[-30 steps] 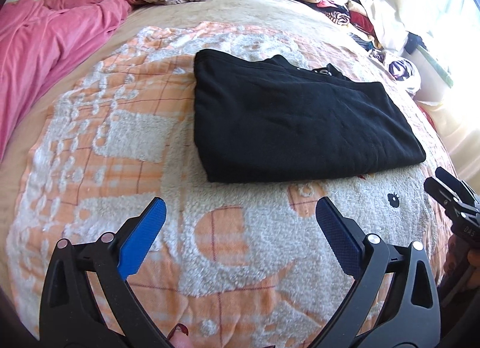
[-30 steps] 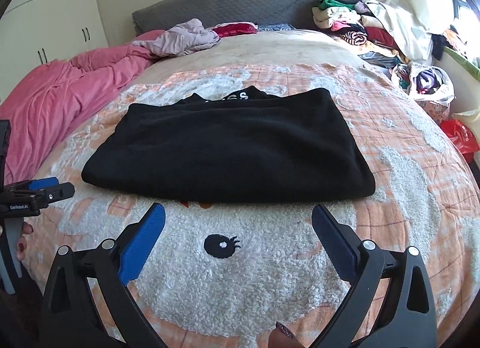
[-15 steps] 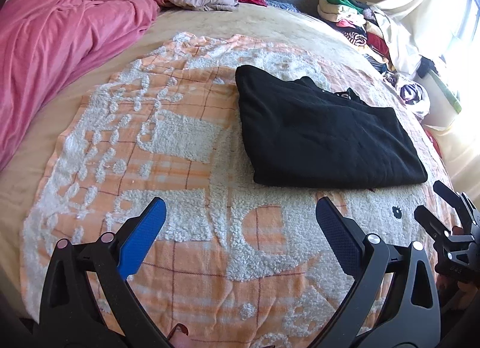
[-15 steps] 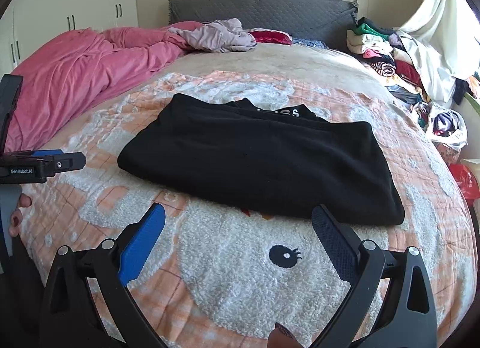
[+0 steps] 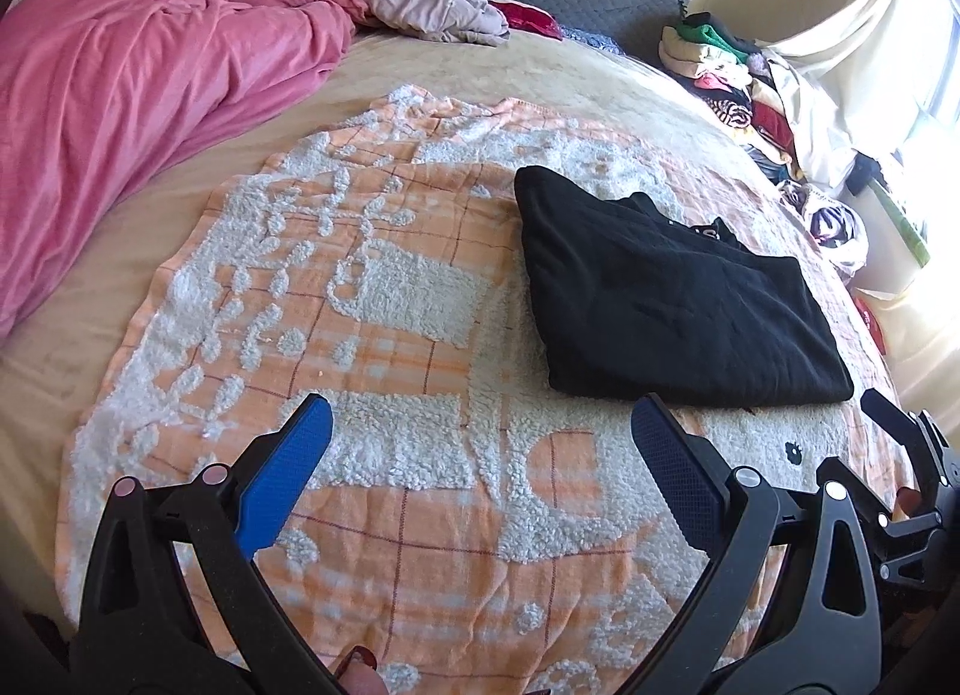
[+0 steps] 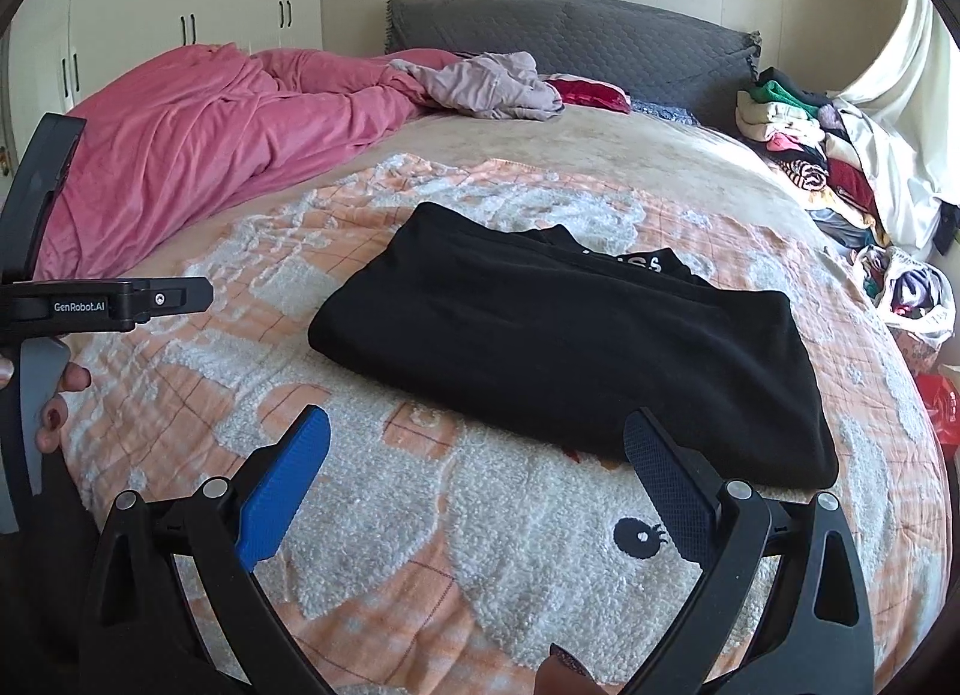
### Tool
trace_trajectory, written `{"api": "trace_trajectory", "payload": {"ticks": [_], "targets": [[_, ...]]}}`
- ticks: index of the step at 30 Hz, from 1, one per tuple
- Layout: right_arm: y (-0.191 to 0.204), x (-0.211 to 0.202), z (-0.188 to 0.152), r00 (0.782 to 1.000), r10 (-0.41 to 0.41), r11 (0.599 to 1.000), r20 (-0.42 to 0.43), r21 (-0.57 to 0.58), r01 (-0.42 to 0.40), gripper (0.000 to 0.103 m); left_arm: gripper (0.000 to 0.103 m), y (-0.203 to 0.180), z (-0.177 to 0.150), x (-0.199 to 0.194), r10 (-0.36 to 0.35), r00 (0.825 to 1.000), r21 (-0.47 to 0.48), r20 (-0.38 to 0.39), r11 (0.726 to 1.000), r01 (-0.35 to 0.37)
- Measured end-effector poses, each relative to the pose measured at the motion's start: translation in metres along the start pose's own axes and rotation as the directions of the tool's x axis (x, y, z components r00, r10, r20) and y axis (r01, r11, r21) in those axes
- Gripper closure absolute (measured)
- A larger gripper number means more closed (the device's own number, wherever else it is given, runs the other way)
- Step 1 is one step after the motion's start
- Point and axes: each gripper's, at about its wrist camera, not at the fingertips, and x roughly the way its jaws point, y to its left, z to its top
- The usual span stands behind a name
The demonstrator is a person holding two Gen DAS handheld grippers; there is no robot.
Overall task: Fold small clothes
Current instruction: 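Move the right tool to the folded shirt's edge and grasp it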
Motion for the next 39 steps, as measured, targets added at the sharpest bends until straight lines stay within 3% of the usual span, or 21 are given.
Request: {"api": "trace_trajectory", "payload": {"ticks": [12, 23, 39], "targets": [[0.027, 0.011, 0.012, 1.000, 0.008, 0.996, -0.002, -0.091, -0.008, 0.005, 0.009, 0.011, 0.013, 0.001, 0.015, 1.000, -0.026, 0.026, 1.000, -0.014], [0.043, 0.045, 0.018, 0.999, 0.015, 0.989, -0.050, -0.144, -0.022, 0.005, 0.009, 0.018, 0.035, 0.032, 0.050, 0.999, -0.043, 0.017, 0.998, -0.049], [0.056, 0.131, 0.004, 0.979, -0.119, 0.966, -0.165, -0.245, 0.076, 0.005, 0.009, 0.013, 0.056, 0.077, 0.060, 0.998, -0.025, -0.020, 0.998, -0.061]]}}
